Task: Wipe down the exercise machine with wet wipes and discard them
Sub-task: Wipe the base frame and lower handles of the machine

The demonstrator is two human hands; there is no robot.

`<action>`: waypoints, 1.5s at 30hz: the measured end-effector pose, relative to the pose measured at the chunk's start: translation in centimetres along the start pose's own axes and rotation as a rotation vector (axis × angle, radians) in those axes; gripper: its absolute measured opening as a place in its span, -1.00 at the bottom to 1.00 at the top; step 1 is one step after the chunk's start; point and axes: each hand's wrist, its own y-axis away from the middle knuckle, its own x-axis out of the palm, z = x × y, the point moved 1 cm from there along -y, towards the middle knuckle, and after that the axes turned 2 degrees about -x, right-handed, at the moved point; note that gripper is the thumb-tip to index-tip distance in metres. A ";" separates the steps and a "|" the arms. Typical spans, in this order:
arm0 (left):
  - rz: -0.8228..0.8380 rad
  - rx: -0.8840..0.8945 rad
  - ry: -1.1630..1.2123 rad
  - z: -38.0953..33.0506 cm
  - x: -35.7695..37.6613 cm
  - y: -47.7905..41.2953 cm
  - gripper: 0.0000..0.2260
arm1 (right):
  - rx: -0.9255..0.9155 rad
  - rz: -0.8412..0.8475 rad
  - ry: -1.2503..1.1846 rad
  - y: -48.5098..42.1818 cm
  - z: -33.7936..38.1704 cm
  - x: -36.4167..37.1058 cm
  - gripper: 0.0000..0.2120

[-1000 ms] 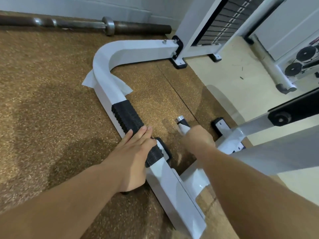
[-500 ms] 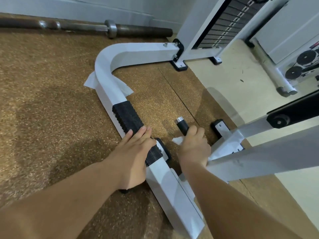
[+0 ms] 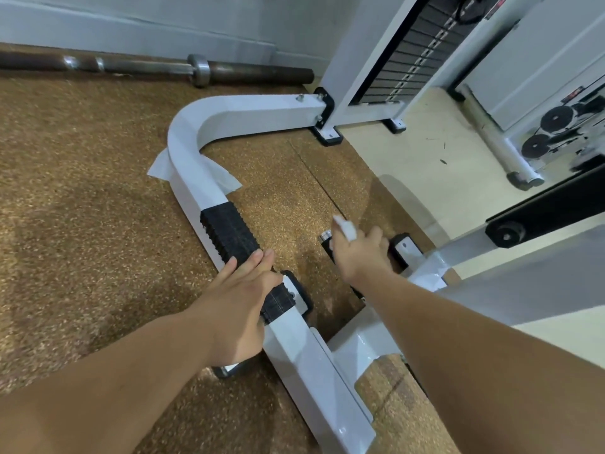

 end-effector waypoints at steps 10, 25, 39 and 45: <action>0.029 -0.001 0.012 0.0 -0.2 0.3 -0.31 | 0.048 -0.243 0.110 -0.9 -0.2 -0.8 -0.37; 0.084 0.008 0.015 0.3 -0.4 0.3 -0.32 | -0.116 -0.002 0.093 -2.6 0.3 0.9 -0.12; 0.070 0.000 0.058 0.6 0.0 0.2 -0.28 | 0.133 0.633 -0.254 -4.8 0.7 0.9 -0.39; 0.080 0.006 0.018 0.6 0.5 -0.1 -0.24 | 0.163 0.621 -0.368 -4.7 0.1 1.8 -0.82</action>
